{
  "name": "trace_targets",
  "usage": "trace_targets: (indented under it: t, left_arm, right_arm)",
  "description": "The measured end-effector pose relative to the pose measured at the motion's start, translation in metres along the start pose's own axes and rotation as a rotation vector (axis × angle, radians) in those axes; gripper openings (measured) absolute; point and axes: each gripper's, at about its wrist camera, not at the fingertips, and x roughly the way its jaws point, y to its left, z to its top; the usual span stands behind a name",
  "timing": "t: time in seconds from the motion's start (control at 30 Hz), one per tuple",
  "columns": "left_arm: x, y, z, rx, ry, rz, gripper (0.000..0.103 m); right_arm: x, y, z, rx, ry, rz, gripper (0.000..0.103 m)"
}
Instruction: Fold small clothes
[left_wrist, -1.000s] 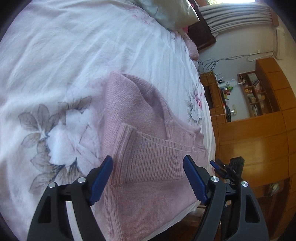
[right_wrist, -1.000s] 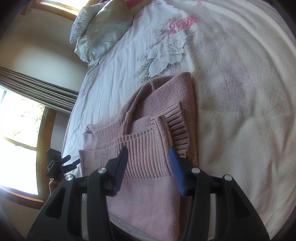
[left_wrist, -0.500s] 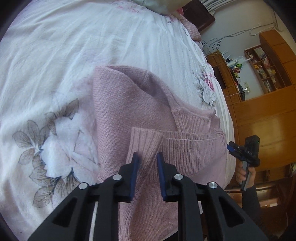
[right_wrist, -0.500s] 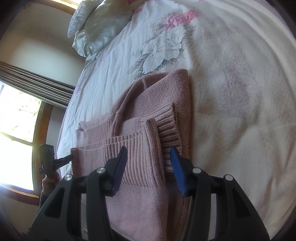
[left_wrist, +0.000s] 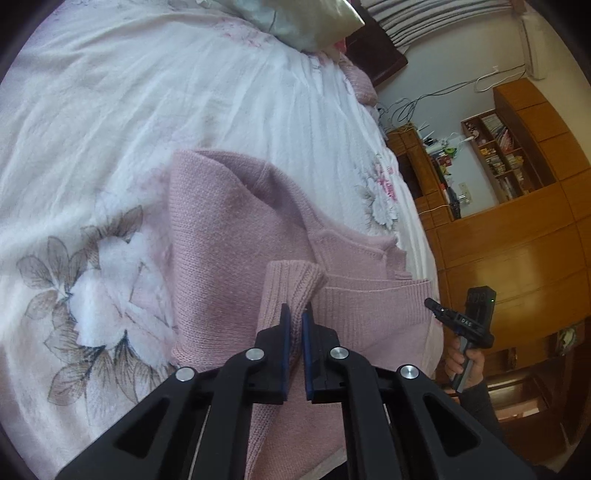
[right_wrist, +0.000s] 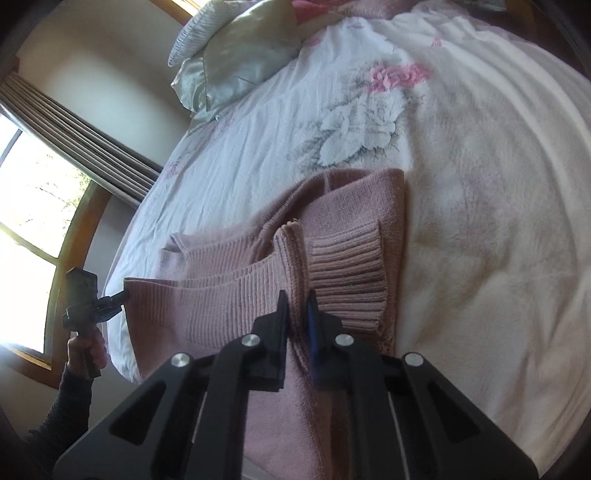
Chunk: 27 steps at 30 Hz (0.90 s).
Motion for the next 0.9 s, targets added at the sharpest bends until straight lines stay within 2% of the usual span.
trace_targets:
  t: [0.27,0.4,0.7,0.9]
  left_arm:
    - [-0.038,-0.011,0.025,0.013,-0.102,-0.074,0.005]
    - [-0.044,-0.019,0.05,0.024,-0.127,-0.076,0.005]
    - [0.003,0.003,0.109,-0.027,-0.072,-0.031,0.005]
    - [0.03,0.032,0.126,-0.086,-0.045,-0.024,0.005]
  right_arm:
    - [-0.036,0.027,0.026,-0.035,-0.105,0.017,0.008]
    - [-0.033,0.024,0.049,-0.003,-0.123,-0.001,0.008]
    - [0.008,-0.001,0.087,0.067,-0.102,-0.076,0.008]
    - [0.037,-0.022,0.095,0.104,-0.071,-0.109,0.008]
